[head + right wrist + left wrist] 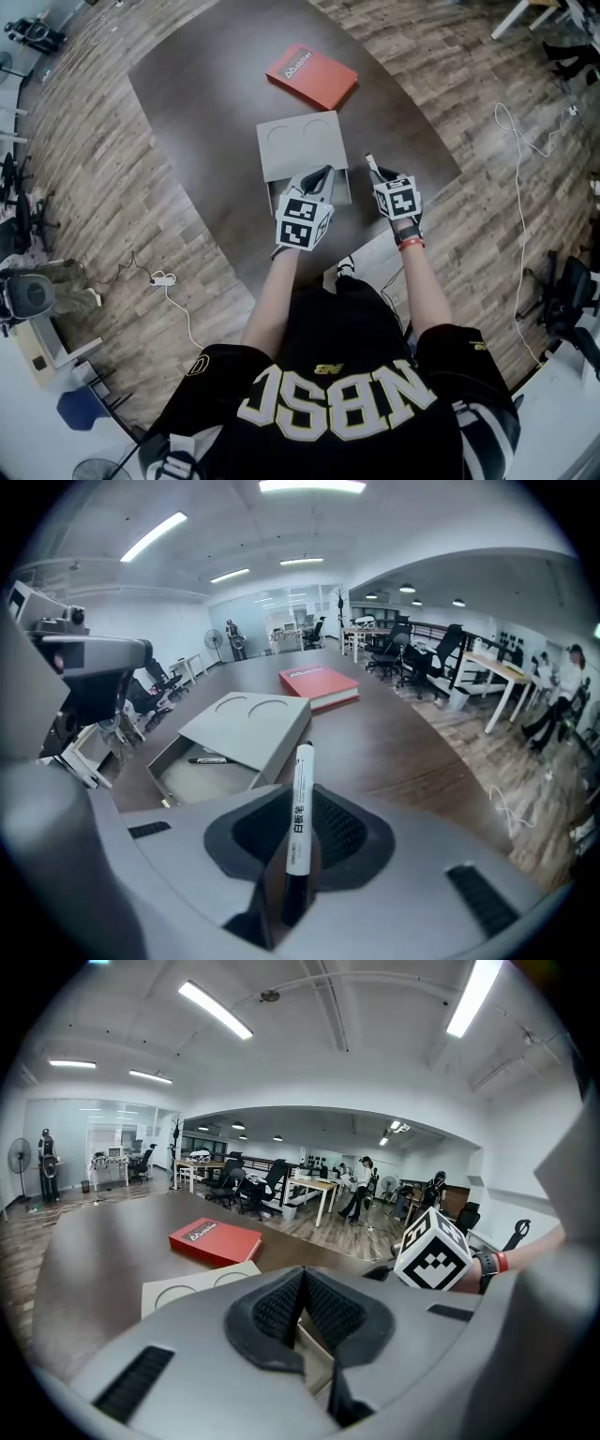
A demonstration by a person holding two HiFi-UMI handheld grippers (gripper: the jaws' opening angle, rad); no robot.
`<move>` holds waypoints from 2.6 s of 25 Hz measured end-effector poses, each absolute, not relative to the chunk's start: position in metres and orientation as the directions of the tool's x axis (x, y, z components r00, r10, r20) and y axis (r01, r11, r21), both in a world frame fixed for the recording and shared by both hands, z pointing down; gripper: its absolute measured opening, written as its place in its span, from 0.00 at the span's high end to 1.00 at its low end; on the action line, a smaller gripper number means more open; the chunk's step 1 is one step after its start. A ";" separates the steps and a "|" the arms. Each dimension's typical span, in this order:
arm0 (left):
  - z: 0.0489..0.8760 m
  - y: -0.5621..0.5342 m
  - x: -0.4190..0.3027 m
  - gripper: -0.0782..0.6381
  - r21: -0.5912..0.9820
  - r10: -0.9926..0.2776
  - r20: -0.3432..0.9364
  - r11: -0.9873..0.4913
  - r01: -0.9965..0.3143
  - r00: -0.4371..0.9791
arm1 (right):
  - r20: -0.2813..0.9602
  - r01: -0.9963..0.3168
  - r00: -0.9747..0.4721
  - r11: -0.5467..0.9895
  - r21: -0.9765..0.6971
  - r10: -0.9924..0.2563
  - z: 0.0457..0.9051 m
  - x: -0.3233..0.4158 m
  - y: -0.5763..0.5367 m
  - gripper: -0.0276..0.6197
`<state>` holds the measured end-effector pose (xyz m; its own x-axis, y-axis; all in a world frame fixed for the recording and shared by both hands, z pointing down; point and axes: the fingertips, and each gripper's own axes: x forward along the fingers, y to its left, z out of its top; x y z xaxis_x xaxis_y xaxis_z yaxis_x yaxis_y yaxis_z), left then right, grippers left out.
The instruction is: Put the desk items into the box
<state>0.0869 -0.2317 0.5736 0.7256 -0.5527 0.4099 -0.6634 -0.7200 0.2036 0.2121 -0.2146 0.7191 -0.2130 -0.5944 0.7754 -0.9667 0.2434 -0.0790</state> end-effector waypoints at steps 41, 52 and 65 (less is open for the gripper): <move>0.587 -0.231 -0.101 0.87 0.197 -0.797 0.444 -0.360 -0.912 0.410 | 0.811 -0.501 -0.555 0.853 -0.149 -0.185 0.744 -0.019 -0.216 0.84; 0.598 -0.230 -0.107 0.87 0.200 -0.796 0.469 -0.326 -0.924 0.382 | 0.837 -0.417 -0.539 0.894 -0.166 -0.096 0.764 -0.030 -0.213 0.84; 0.601 -0.230 -0.108 0.87 0.194 -0.794 0.484 -0.313 -0.930 0.368 | 0.848 -0.432 -0.524 0.883 -0.182 -0.082 0.784 -0.028 -0.211 0.82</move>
<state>-0.1080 -0.2300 0.6006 0.3683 -0.7941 0.4835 -0.9297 -0.3128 0.1945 -0.0276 -0.2115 0.7844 -0.5238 -0.0818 0.8479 -0.4321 0.8833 -0.1817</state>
